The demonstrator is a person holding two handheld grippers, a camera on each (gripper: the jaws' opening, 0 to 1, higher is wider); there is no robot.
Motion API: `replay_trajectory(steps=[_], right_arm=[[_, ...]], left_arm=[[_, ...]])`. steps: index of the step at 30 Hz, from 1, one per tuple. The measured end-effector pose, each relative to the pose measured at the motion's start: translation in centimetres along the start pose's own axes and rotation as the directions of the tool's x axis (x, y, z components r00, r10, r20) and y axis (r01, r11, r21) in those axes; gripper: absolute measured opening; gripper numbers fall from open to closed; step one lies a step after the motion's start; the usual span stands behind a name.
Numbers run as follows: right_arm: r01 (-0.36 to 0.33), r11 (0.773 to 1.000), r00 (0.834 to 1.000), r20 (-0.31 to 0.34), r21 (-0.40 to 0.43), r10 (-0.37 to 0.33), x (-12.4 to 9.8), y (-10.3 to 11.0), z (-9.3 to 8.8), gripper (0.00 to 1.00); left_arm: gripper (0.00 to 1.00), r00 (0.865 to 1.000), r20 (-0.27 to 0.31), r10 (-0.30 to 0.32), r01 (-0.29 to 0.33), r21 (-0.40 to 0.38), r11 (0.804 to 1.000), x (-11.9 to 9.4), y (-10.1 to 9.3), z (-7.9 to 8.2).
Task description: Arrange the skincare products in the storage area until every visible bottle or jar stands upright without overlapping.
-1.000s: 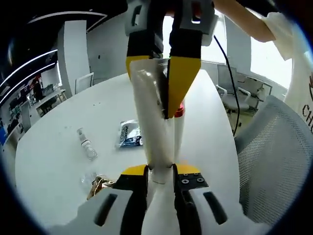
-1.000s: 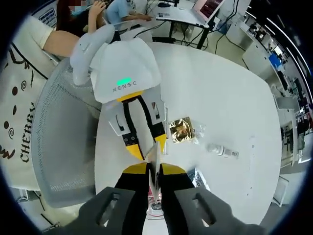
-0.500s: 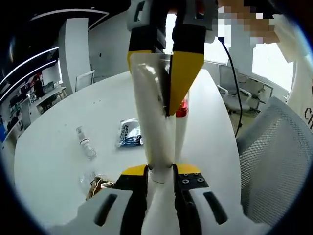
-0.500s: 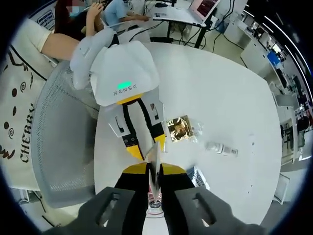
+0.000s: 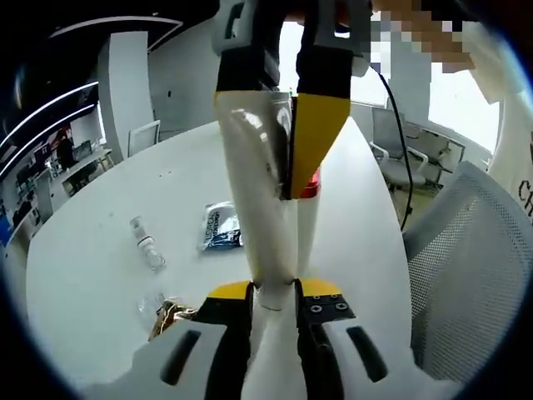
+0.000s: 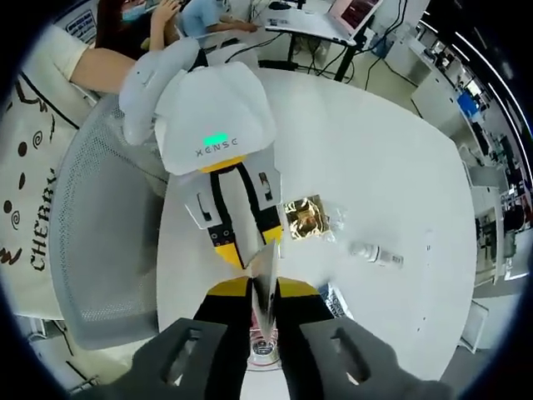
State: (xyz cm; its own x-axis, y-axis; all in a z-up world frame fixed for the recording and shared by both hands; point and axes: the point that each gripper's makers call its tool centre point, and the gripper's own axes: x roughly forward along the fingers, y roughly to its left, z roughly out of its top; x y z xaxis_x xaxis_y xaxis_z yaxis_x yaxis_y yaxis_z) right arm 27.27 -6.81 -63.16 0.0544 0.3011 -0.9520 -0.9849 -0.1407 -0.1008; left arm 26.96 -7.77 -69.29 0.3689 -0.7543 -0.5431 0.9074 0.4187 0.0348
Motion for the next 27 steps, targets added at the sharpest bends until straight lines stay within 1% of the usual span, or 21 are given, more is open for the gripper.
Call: replay_trajectory(steps=[3,8,10,11,13,14,15,17,19,22,24,27], right_arm=[[0.001,1.000,1.000,-0.002,0.004,-0.001,0.0,-0.1,-0.1,0.16],[0.017,1.000,1.000,0.014,-0.001,-0.017,0.1,-0.2,0.1,0.24],[0.019,1.000,1.000,0.021,0.009,-0.019,0.1,-0.2,0.1,0.27],[0.017,1.000,0.999,0.032,0.023,-0.018,0.0,-0.1,0.1,0.27],[0.023,0.999,0.998,0.050,0.028,-0.025,-0.1,-0.1,0.2,0.35],[0.025,0.999,0.998,0.054,0.029,-0.027,-0.2,-0.1,0.2,0.40],[0.030,0.999,0.998,0.057,0.035,-0.032,-0.2,-0.1,0.2,0.42],[0.055,0.997,0.996,0.069,0.055,-0.059,-0.2,-0.5,0.2,0.48],[0.059,0.996,0.995,0.071,0.066,-0.063,-0.3,-0.4,0.0,0.52],[0.074,0.992,0.992,0.092,0.104,-0.084,-0.4,-0.6,-0.2,0.60],[0.085,0.988,0.990,0.103,0.128,-0.098,-0.5,-0.7,-0.2,0.65],[0.103,0.984,0.985,0.120,0.149,-0.121,-0.9,-0.8,-0.3,0.68]], left_arm=[[0.17,1.000,0.001,0.002,-0.002,0.002,1.000,-0.1,-0.1,0.0],[0.16,1.000,0.013,0.009,-0.009,-0.010,1.000,-0.7,-0.1,0.4],[0.17,1.000,0.019,0.005,-0.004,-0.036,0.999,-1.1,-0.1,0.5],[0.17,1.000,0.031,0.002,-0.001,-0.055,0.999,-1.4,-0.1,0.6],[0.18,0.999,0.041,0.020,-0.017,-0.074,0.997,-2.0,0.3,0.7],[0.18,0.999,0.042,0.025,-0.022,-0.074,0.997,-2.2,0.4,0.8],[0.19,0.999,0.042,0.028,-0.025,-0.073,0.997,-2.3,0.5,0.8],[0.21,0.999,0.041,0.035,-0.032,-0.069,0.997,-2.7,0.5,0.8],[0.23,0.998,0.042,0.043,-0.041,-0.063,0.997,-3.1,0.4,0.9],[0.26,0.998,0.045,0.052,-0.049,-0.061,0.997,-3.6,0.4,1.1],[0.31,0.997,0.044,0.058,-0.054,-0.069,0.996,-4.1,0.3,1.1],[0.36,0.996,0.045,0.076,-0.073,-0.069,0.995,-4.7,0.8,1.2]])
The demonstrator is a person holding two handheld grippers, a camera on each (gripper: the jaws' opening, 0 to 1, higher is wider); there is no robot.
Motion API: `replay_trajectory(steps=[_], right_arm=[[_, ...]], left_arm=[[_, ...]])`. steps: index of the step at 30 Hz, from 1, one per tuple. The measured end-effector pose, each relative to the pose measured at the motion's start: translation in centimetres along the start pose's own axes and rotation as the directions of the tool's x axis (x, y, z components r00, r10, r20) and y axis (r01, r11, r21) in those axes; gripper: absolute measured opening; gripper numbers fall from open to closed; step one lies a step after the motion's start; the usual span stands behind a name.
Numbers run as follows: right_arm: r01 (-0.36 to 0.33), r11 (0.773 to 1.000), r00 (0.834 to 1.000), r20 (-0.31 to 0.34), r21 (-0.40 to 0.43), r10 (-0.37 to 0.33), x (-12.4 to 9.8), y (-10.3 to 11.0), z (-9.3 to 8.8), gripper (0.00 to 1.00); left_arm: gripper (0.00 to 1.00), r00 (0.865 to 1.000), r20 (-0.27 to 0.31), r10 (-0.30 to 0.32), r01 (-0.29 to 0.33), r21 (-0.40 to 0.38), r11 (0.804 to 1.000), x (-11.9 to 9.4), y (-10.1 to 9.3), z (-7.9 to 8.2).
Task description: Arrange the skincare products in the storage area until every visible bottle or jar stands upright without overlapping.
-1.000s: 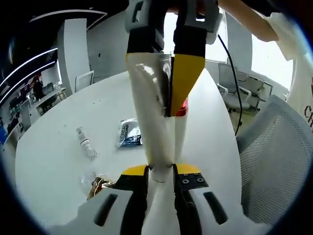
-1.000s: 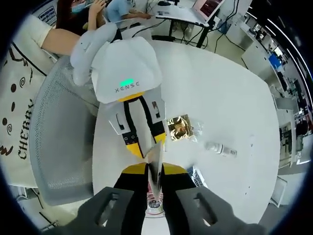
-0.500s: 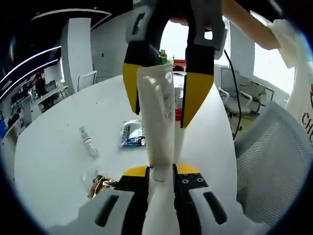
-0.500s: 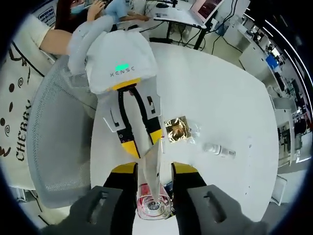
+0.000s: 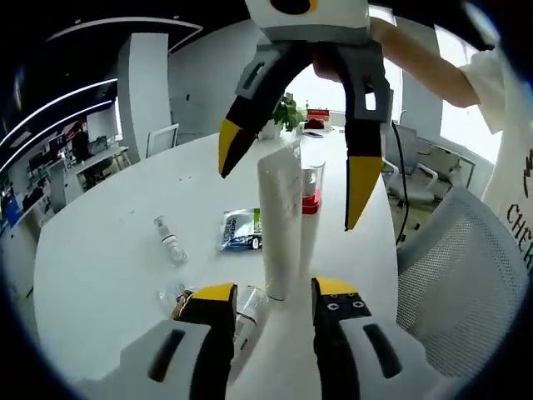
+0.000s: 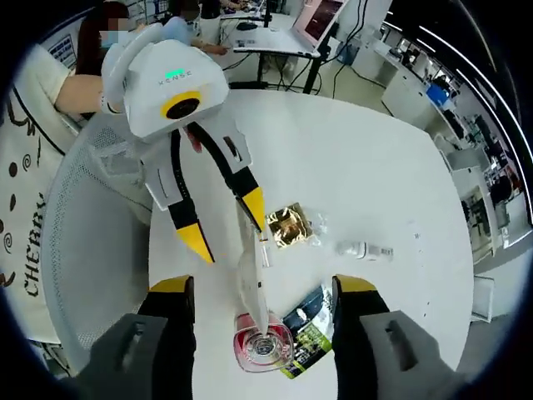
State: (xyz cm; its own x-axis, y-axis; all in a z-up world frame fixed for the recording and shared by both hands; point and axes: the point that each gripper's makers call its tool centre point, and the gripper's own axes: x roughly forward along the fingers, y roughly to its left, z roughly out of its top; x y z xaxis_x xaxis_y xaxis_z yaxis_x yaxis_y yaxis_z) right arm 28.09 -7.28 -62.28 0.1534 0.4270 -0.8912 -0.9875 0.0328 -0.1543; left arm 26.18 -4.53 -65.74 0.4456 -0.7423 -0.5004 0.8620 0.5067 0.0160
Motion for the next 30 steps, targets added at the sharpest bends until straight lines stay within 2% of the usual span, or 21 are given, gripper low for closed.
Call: replay_trajectory(steps=[3,6,12,17,20,24,25,27,30], right_arm=[[0.017,1.000,1.000,0.019,0.025,-0.017,-0.2,-0.3,-0.2,0.71],[0.035,0.998,0.998,0.043,0.049,-0.037,-0.3,-0.3,-0.4,0.72],[0.088,0.991,0.991,0.089,0.099,-0.097,-1.0,-0.8,-0.9,0.83],[0.101,0.983,0.986,0.115,0.157,-0.119,-1.4,-0.8,-1.5,0.86],[0.116,0.979,0.984,0.118,0.169,-0.137,-1.6,-0.7,-1.9,0.88],[0.145,0.969,0.972,0.154,0.202,-0.178,-2.4,-0.8,-2.1,0.94],[0.145,0.966,0.970,0.161,0.216,-0.182,-2.5,-1.2,-2.2,0.94],[0.136,0.964,0.964,0.193,0.229,-0.181,-2.7,-0.6,-2.0,0.94],[0.140,0.959,0.959,0.207,0.246,-0.193,-2.9,-0.8,-2.1,0.97]], left_arm=[[0.39,1.000,0.012,0.015,-0.014,-0.012,1.000,-0.6,0.3,0.3],[0.45,0.999,0.031,-0.020,0.021,-0.061,0.998,-1.0,-0.3,0.5],[0.57,0.999,0.039,0.007,-0.004,-0.074,0.997,-1.8,-0.1,0.7],[0.59,0.998,0.055,0.016,-0.011,-0.084,0.996,-2.6,-0.2,1.0],[0.68,0.998,0.052,0.033,-0.028,-0.095,0.995,-2.7,0.0,1.1],[0.73,0.997,0.062,0.056,-0.049,-0.104,0.993,-3.2,0.1,1.4],[0.75,0.996,0.065,0.058,-0.051,-0.107,0.993,-3.1,0.1,1.4],[0.77,0.997,0.058,0.057,-0.050,-0.110,0.993,-3.1,0.1,1.3],[0.78,0.996,0.057,0.065,-0.059,-0.114,0.992,-3.3,0.1,1.3]])
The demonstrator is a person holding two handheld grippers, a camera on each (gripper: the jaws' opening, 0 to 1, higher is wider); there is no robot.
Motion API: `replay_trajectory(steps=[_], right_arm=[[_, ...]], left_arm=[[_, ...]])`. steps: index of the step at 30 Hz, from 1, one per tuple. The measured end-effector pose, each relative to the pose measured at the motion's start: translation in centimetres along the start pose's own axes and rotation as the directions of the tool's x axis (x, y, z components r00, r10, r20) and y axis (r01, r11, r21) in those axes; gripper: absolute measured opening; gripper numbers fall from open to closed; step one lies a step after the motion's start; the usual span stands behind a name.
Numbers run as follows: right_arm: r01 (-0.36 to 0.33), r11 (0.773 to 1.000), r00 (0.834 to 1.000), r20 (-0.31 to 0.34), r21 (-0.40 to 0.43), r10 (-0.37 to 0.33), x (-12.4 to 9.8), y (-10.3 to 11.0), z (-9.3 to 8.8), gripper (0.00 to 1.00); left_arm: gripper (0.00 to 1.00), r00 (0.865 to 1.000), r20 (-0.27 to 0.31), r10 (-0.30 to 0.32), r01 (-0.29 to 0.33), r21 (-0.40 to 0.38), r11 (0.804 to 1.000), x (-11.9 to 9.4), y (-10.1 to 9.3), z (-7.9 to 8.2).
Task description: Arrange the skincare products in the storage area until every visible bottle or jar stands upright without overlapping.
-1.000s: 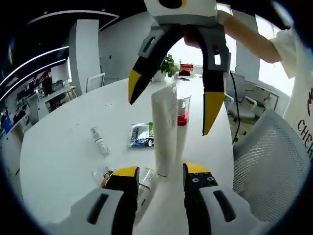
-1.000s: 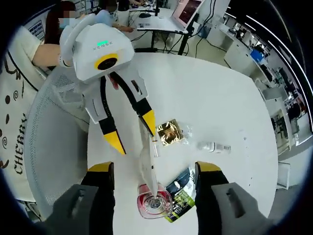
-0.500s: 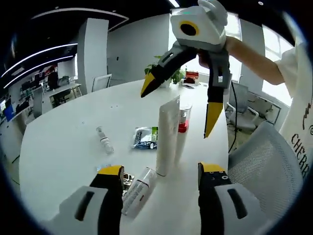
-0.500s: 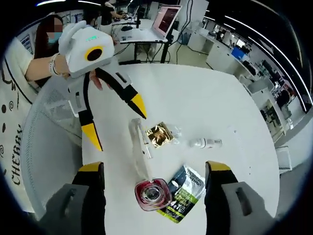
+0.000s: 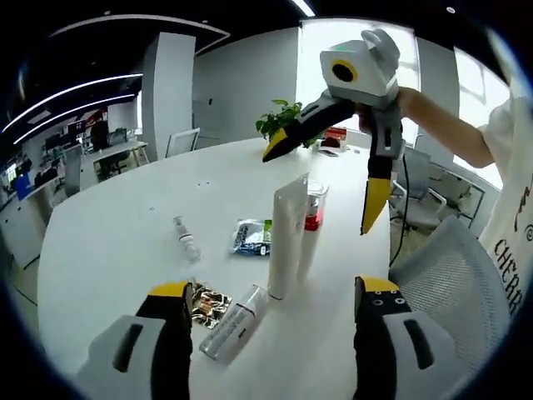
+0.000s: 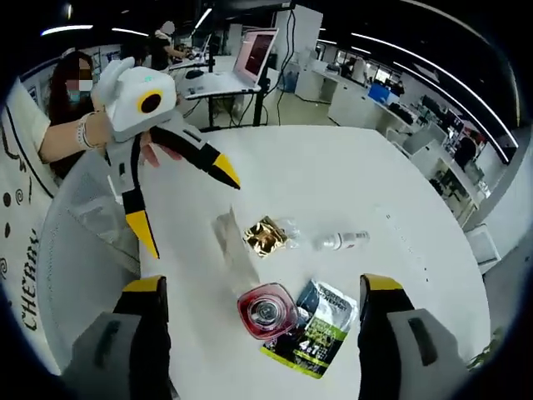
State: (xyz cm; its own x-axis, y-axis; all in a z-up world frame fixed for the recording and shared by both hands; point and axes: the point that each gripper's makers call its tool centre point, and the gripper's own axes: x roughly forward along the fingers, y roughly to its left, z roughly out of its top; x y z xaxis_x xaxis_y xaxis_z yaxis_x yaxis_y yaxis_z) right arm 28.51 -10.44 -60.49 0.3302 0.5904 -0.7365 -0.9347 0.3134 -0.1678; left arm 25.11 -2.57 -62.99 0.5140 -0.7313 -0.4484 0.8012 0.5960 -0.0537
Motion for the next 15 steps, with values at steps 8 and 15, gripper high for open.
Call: replay_trajectory(steps=[8,15], right_arm=[[0.047,0.998,0.998,0.036,0.031,-0.048,-0.9,-0.8,-0.4,0.99],[0.094,0.994,0.993,0.063,0.049,-0.097,-1.7,-0.4,-0.5,1.00]], left_arm=[[0.81,0.999,0.044,0.030,-0.031,0.025,0.999,-1.5,0.0,1.5],[0.89,0.996,0.079,0.042,-0.043,0.015,0.999,-2.9,-0.2,2.3]])
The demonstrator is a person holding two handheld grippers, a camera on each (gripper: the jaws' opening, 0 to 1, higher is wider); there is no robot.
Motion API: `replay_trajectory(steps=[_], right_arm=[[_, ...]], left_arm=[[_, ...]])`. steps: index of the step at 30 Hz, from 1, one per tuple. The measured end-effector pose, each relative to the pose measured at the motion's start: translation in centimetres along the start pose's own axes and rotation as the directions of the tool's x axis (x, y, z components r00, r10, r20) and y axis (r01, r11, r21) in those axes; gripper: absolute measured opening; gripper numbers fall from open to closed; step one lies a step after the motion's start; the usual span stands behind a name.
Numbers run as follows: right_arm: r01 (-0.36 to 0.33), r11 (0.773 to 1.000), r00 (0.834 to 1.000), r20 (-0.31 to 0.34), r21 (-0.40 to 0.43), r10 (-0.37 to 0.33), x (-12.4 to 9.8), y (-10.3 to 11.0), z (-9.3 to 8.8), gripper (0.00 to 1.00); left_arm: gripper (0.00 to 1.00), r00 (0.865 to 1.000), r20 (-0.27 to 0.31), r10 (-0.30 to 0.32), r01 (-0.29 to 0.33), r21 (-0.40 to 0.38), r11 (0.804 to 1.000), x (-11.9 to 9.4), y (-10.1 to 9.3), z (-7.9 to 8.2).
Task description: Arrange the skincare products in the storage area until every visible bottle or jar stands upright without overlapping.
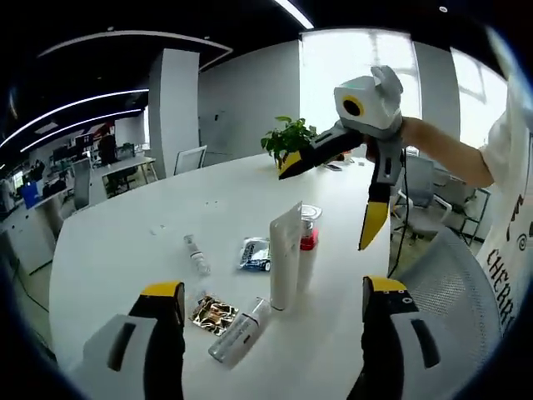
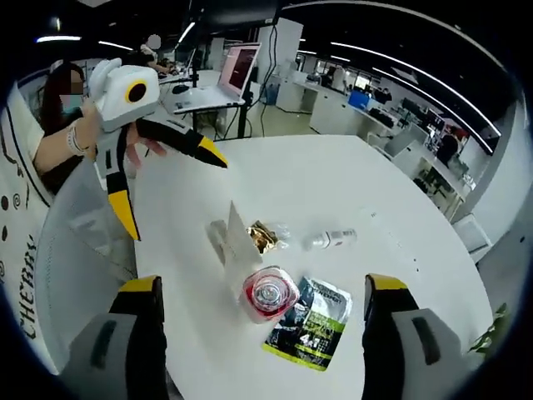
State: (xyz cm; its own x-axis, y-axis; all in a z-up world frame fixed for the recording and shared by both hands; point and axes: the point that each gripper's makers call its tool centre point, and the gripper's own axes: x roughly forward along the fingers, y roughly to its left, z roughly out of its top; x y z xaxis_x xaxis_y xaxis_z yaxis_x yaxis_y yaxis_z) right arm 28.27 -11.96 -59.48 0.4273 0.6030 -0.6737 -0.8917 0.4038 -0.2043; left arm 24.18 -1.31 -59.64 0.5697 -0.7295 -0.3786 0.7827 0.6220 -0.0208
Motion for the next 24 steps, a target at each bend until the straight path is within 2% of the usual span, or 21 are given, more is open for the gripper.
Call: replay_trajectory(steps=[5,8,17,21,24], right_arm=[[0.018,0.999,0.999,0.030,0.036,-0.019,-0.4,1.0,-0.1,1.00],[0.028,0.998,0.999,0.031,0.048,-0.029,-0.6,1.3,-0.7,1.00],[0.094,0.990,0.992,0.069,0.101,-0.101,-2.4,2.2,-1.2,1.00],[0.129,0.986,0.990,0.047,0.105,-0.134,-2.8,2.2,-2.0,1.00],[0.138,0.982,0.987,0.063,0.130,-0.147,-3.0,2.7,-2.1,1.00]], left_arm=[[0.93,1.000,-0.011,0.011,-0.011,-0.023,1.000,-0.4,0.2,-0.4],[0.99,1.000,-0.022,0.018,-0.019,-0.035,0.999,-0.6,0.2,-0.7],[0.99,1.000,-0.015,0.022,-0.022,-0.035,0.999,-1.4,0.2,-0.5],[0.99,0.999,-0.003,0.044,-0.044,-0.062,0.997,-1.6,0.4,-0.3],[0.99,0.999,-0.007,0.051,-0.051,-0.067,0.996,-1.9,0.4,-0.6]])
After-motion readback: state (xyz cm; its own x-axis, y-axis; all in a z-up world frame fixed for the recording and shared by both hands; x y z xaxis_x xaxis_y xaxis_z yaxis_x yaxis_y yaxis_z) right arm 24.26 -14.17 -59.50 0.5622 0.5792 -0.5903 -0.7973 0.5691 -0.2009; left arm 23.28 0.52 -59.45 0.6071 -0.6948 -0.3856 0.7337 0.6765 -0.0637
